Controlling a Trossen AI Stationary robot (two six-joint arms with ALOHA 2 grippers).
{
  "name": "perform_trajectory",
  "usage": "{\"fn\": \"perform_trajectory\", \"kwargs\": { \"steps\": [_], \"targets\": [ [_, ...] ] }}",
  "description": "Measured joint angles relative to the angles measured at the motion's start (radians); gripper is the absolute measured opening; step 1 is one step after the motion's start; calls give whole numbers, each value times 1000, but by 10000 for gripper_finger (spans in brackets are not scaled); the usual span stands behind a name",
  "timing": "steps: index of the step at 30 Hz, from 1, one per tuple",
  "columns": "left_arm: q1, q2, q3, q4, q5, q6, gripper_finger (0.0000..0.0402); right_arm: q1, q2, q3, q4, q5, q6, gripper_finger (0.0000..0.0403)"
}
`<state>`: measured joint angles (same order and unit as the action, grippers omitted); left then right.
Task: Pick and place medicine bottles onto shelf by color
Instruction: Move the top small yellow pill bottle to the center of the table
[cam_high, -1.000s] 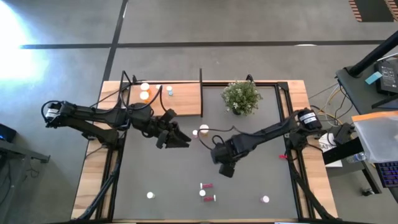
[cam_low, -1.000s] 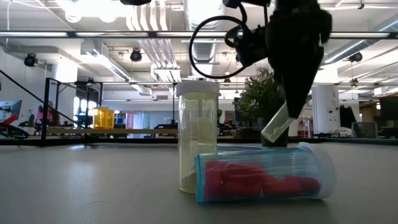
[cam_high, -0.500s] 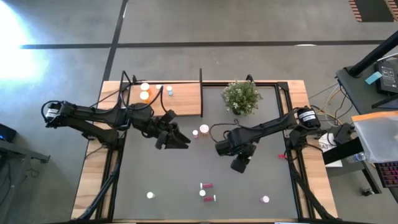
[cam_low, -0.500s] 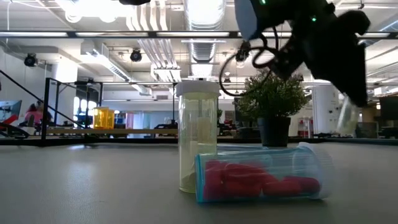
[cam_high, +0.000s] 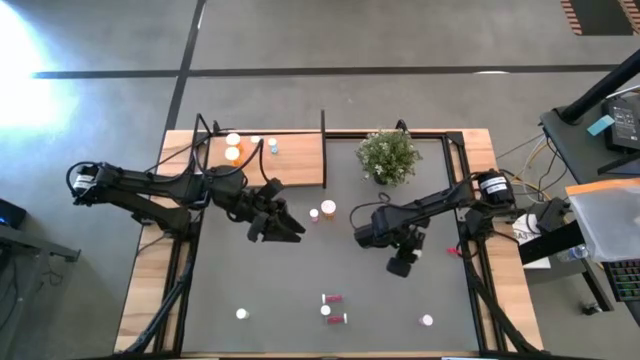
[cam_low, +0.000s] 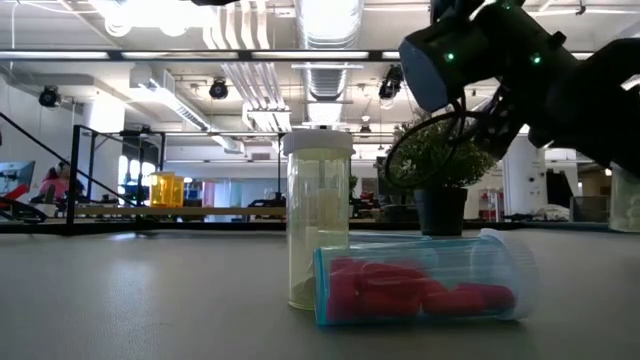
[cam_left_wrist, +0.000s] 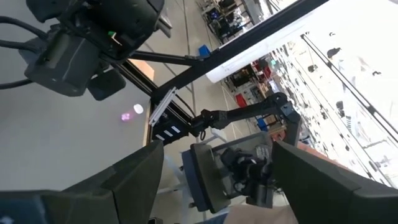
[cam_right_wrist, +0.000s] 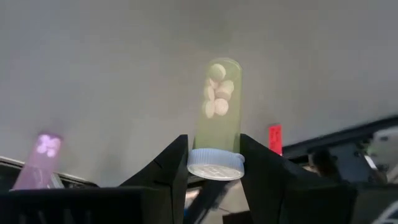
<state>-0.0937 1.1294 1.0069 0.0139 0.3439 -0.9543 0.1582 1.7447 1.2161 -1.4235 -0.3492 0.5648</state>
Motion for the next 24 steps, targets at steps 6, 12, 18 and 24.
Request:
{"fn": "perform_trajectory", "kwargs": {
  "steps": [6, 12, 18, 24],
  "targets": [
    [0, 0, 0, 0, 3, 0, 283, -2, 0, -16, 118, 0, 0, 115],
    [0, 0, 0, 0, 6, 0, 283, -2, 0, -28, 123, 0, 0, 115],
    [0, 0, 0, 1, 6, 0, 283, -7, 2, -46, 128, -3, 2, 116],
    [0, 0, 0, 1, 6, 0, 283, -6, 2, -44, 138, 3, 11, 116]
  ]
}}
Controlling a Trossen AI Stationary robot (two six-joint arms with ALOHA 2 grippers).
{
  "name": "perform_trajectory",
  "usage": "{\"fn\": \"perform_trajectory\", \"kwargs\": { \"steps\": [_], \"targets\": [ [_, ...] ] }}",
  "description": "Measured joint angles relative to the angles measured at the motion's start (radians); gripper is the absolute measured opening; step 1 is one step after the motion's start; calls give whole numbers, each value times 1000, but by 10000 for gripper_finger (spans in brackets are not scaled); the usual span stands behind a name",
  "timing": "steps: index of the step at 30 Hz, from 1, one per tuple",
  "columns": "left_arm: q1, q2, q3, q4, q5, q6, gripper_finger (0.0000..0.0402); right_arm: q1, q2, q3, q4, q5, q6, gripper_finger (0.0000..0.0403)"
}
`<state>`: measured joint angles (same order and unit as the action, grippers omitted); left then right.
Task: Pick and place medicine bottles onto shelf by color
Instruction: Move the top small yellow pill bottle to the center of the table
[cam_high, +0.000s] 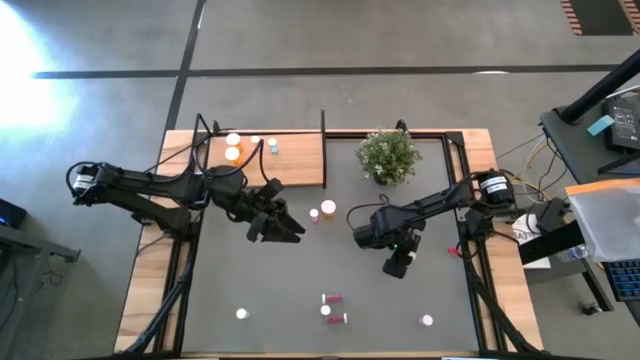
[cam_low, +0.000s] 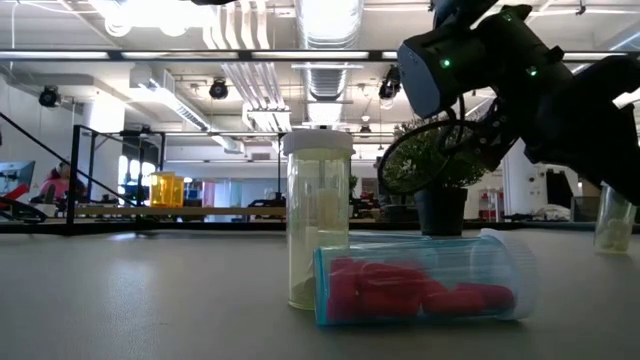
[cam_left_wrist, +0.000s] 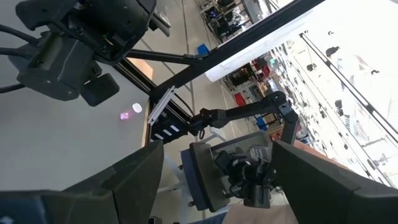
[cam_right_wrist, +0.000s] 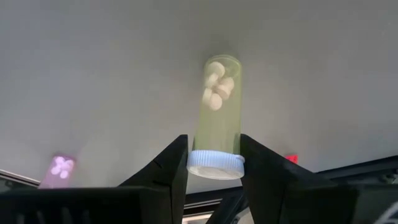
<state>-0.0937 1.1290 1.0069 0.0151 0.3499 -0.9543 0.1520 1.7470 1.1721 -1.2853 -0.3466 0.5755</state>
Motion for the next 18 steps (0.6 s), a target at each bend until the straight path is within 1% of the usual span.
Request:
{"fn": "perform_trajectory", "kwargs": {
  "steps": [7, 10, 18],
  "targets": [
    [0, 0, 0, 0, 0, 0, 283, 0, 2, 10, 9, 24, 0, 120],
    [0, 0, 0, 0, 0, 0, 283, -2, 2, 16, 26, 44, -2, 131],
    [0, 0, 0, 0, 0, -1, 283, -3, 3, 19, 17, 40, -3, 166]
  ]
}}
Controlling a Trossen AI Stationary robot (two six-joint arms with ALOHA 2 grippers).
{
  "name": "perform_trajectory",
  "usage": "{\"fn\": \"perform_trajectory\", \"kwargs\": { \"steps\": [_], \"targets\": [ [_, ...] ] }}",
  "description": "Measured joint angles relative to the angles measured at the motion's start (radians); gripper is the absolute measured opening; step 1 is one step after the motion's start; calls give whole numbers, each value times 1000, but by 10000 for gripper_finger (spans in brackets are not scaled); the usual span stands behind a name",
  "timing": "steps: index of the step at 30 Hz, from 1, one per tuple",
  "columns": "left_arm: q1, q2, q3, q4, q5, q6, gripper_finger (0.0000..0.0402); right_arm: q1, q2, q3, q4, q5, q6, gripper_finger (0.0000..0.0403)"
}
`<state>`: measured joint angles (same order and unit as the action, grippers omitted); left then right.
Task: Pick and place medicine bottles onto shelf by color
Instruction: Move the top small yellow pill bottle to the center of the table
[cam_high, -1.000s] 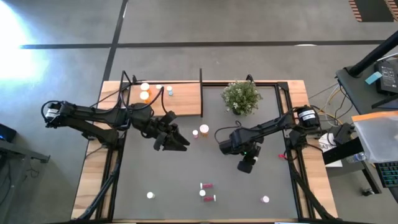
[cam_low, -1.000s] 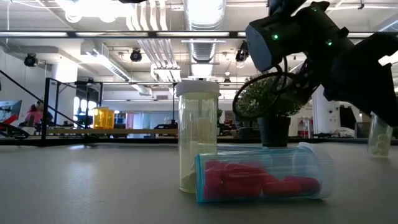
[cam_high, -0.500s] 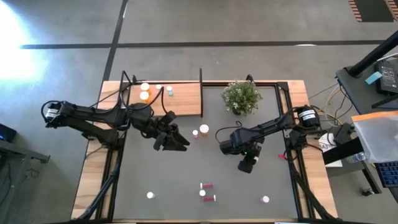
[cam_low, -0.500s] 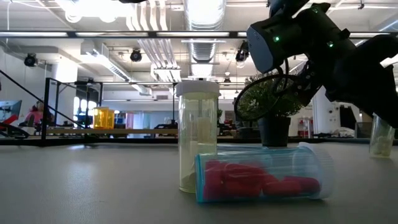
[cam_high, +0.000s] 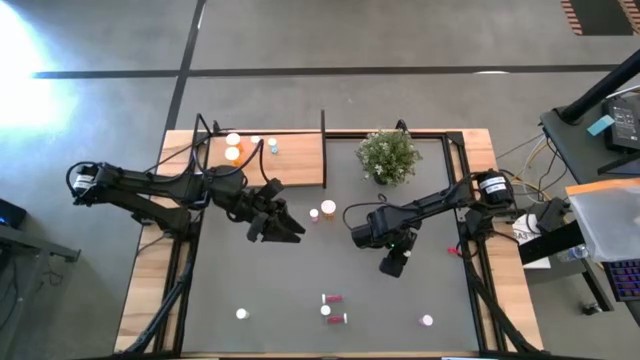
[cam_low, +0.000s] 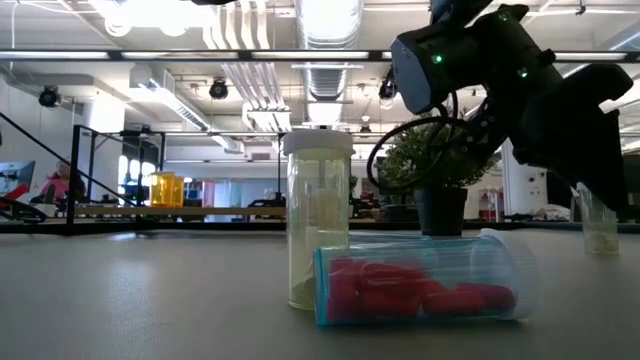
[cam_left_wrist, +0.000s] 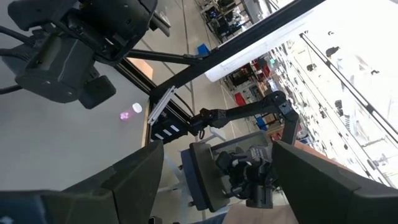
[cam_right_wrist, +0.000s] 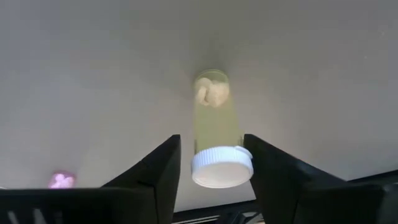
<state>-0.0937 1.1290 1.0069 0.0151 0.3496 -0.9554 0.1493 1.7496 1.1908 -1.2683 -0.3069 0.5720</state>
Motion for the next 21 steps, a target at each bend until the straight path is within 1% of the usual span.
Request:
{"fn": "perform_trajectory", "kwargs": {
  "steps": [4, 6, 10, 16, 21],
  "targets": [
    [0, 0, 0, 0, 0, 0, 283, 0, -4, 0, -1, 2, 0, 179],
    [0, 0, 0, 0, 0, 0, 283, 3, -13, 0, -3, 22, 3, 182],
    [0, 0, 0, 0, 0, -1, 283, 7, -42, 0, -5, 73, 11, 182],
    [0, 0, 0, 0, 0, -3, 283, 7, -93, 0, -4, 76, 26, 180],
    [0, 0, 0, 0, 0, -3, 283, 7, -106, -2, -4, 82, 46, 175]
  ]
}}
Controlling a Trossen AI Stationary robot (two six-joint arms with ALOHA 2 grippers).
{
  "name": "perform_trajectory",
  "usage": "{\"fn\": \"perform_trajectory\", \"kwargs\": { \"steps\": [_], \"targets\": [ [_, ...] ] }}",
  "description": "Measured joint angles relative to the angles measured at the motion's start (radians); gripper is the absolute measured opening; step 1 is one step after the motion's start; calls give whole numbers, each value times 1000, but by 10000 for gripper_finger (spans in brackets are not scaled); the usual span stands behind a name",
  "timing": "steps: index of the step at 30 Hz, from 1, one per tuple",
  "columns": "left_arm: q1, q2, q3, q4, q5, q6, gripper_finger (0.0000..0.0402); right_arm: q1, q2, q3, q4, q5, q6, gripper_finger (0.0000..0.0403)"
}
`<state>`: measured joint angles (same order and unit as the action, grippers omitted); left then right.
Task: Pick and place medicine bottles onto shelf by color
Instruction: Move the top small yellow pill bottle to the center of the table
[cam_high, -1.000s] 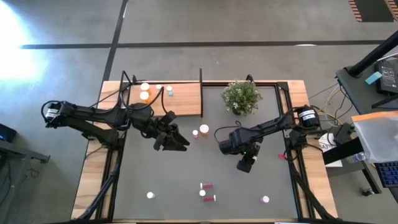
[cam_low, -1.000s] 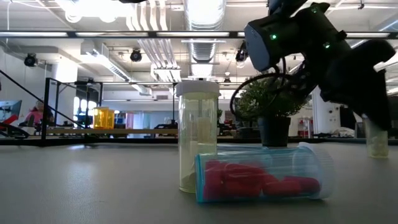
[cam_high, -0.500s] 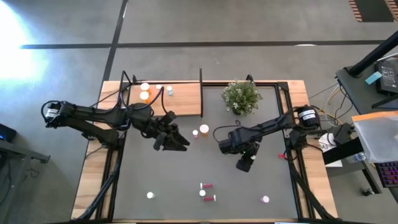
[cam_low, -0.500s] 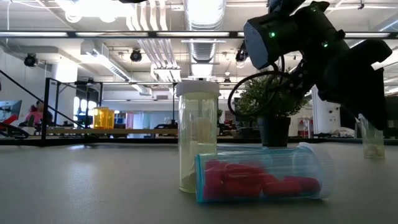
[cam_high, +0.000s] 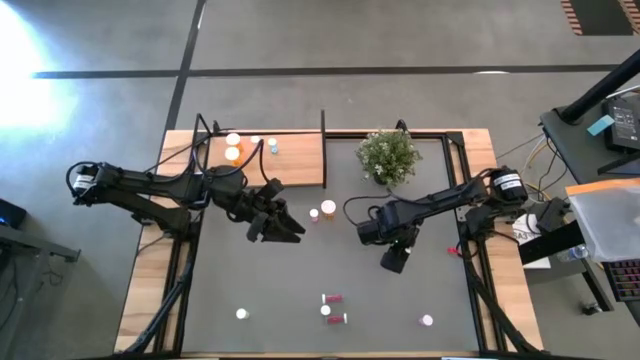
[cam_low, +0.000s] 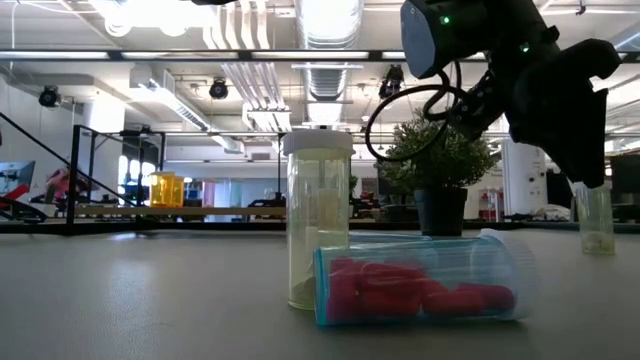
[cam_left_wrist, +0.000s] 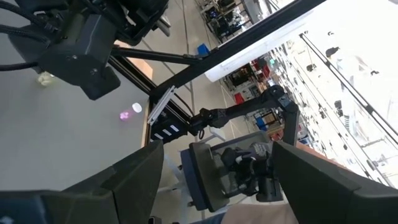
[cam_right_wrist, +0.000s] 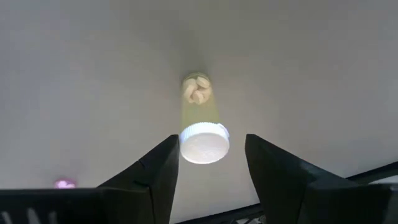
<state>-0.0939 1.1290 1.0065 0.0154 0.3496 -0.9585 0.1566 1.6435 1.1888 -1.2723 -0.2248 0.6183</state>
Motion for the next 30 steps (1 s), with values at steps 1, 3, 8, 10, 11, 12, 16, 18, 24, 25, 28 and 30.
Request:
{"fn": "perform_trajectory", "kwargs": {
  "steps": [1, 3, 8, 10, 11, 12, 16, 18, 24, 25, 28, 30],
  "targets": [
    [0, 0, 0, 0, 0, 0, 283, 0, 0, -1, 1, 0, 0, 173],
    [0, 0, 0, 1, 0, 0, 283, 1, 0, -6, 3, 9, 4, 171],
    [0, 0, 0, 1, 0, 0, 283, 3, 0, -24, 7, 33, 19, 168],
    [0, 0, 0, 2, 0, 0, 283, 3, 0, -26, 8, 44, 19, 168],
    [0, 0, 0, 2, 0, 0, 283, 3, 0, -28, 10, 43, 18, 168],
    [0, 0, 0, 2, 0, 0, 283, 3, 0, -29, 11, 44, 18, 168],
    [0, 0, 0, 2, 0, 0, 283, 3, 0, -31, 27, 44, 17, 168],
    [0, 0, 0, 2, 0, 0, 283, 3, 0, -31, 26, 44, 15, 167],
    [0, 0, 0, 2, 0, 1, 283, 3, 0, -31, 27, 44, 15, 144],
    [0, 0, 0, 2, 0, 0, 283, 3, 0, -31, 27, 44, 16, 138],
    [0, 0, 0, 2, 0, 0, 283, 3, 0, -31, 27, 44, 18, 123],
    [0, 0, 0, 2, 0, -1, 283, 3, 0, -26, 26, 43, 34, 116]
  ]
}}
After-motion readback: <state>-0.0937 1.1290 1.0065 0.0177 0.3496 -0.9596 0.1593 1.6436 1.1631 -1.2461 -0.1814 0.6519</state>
